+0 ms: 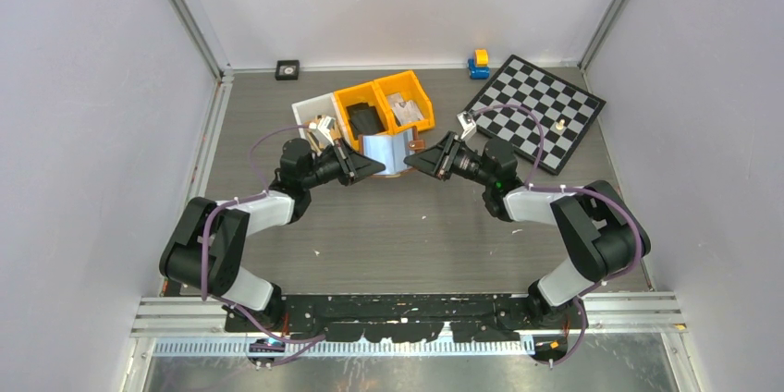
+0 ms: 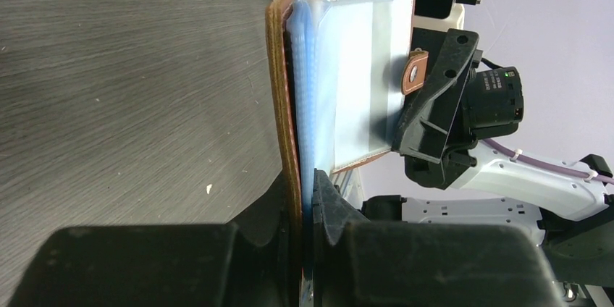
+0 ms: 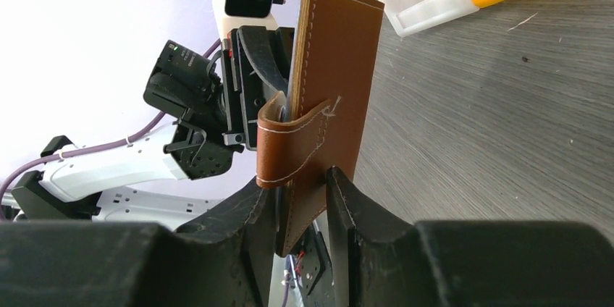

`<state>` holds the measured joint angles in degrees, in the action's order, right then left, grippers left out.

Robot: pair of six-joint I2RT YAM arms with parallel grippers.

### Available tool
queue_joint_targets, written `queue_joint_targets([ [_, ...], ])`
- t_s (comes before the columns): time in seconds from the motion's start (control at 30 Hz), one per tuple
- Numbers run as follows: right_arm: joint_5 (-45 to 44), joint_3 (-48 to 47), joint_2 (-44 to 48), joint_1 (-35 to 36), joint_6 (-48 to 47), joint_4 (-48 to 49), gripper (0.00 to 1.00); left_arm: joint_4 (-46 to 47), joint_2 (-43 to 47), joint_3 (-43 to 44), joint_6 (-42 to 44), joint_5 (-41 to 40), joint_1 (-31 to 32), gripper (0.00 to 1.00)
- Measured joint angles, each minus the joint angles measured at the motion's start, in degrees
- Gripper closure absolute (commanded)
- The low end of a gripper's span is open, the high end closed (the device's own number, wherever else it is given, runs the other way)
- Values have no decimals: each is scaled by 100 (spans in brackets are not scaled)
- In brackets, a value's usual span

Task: Take the credit cards out of the card holder
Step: Remove the credit card from the card holder.

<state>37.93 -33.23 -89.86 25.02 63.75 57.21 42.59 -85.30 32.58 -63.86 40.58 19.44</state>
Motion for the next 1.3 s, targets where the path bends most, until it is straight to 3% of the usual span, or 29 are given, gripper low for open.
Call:
queue_joint_targets([
  [0.1, -11, 0, 13, -7, 2, -20, 53, -63, 0, 17, 28, -4, 2, 100],
  [0.2, -20, 0, 26, -15, 0, -24, 51, -245, 0, 61, 127, -31, 2, 100],
  [0.37, -57, 4, 107, -83, -20, -63, 70, -535, 7, 111, 278, -90, 2, 100],
  [0.53, -120, 28, 256, -166, -20, -61, 78, -776, 37, 116, 378, -155, 2, 100],
  [0.7, -122, 28, 251, -188, 0, -68, 68, -798, 46, 116, 426, -157, 2, 100],
  [0.8, -118, 28, 216, -188, 33, -57, 73, -800, 55, 116, 428, -155, 2, 100],
  [1.17, -109, 28, 83, -188, 52, -76, 73, -798, 107, 116, 426, -153, 2, 100],
  [1.3, -94, 15, 72, -173, 15, -120, 81, -800, 109, 116, 424, -151, 2, 100],
])
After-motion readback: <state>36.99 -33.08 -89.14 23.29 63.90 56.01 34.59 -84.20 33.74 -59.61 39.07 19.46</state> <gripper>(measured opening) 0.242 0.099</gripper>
